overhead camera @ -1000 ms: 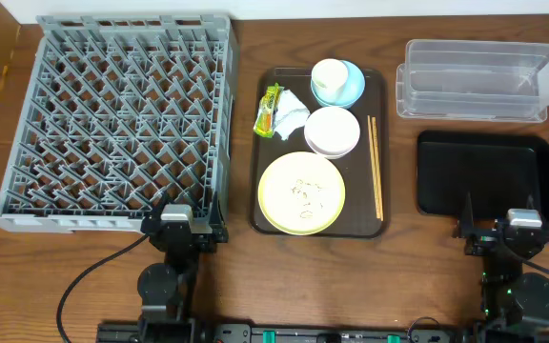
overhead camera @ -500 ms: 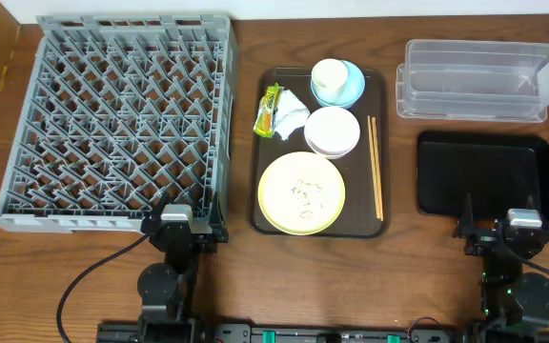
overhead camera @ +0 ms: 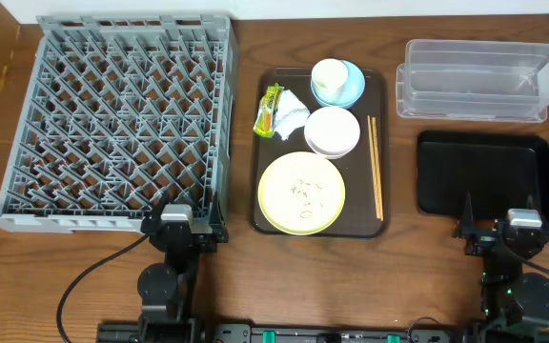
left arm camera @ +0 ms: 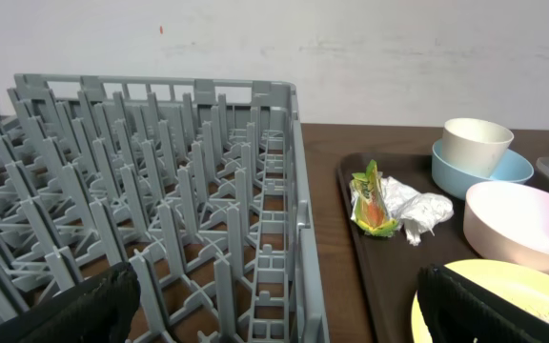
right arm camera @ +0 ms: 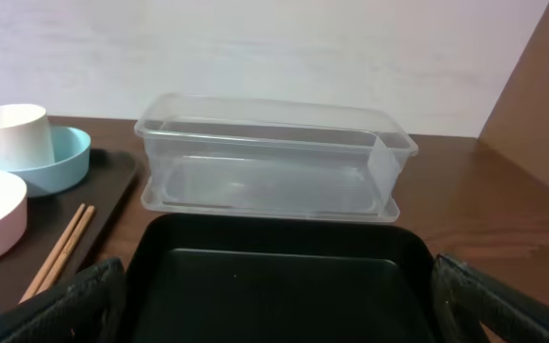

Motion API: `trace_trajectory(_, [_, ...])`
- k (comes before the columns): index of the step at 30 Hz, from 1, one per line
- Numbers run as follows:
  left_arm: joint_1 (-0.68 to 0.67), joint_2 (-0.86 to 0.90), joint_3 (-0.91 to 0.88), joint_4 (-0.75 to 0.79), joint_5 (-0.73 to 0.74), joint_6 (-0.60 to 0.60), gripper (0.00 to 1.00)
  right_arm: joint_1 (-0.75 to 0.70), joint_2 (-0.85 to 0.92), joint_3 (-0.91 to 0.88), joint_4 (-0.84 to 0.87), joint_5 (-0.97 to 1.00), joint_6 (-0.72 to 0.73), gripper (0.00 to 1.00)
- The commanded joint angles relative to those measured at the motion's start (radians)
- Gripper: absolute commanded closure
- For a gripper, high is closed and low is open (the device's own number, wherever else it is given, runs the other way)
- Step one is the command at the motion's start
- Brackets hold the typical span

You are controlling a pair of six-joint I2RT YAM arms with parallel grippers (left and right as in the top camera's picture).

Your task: Sort waste into correct bins and load items into the dishwasher

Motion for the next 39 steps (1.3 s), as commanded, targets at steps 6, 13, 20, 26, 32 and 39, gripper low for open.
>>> trace_trajectory(6, [0.004, -0.007, -0.017, 0.038, 0.232, -0.138, 0.05, -0.008, -0.006, -0.001, -0.005, 0.007, -0.009, 0.01])
trace_trajectory(13, [0.004, -0.007, -0.017, 0.199, 0.719, -0.378, 0.06, -0.008, -0.006, -0.001, -0.005, 0.007, -0.009, 0.01])
trace_trajectory(20, [0.005, -0.005, 0.032, 0.493, 0.777, -0.386, 0.06, -0.008, -0.006, -0.001, -0.005, 0.007, -0.009, 0.01])
trace_trajectory(26, [0.005, 0.092, 0.145, 0.464, 0.768, -0.342, 0.06, -0.008, -0.006, -0.001, -0.005, 0.007, -0.009, 0.01])
trace_trajectory(32, [0.005, 0.377, 0.422, 0.13, 0.769, -0.211, 0.06, -0.008, -0.006, -0.001, -0.005, 0.007, -0.009, 0.01])
trace_trajectory(39, [0.005, 0.759, 0.821, -0.38, 0.764, -0.056, 0.06, -0.008, -0.006, -0.001, -0.005, 0.007, -0.009, 0.01])
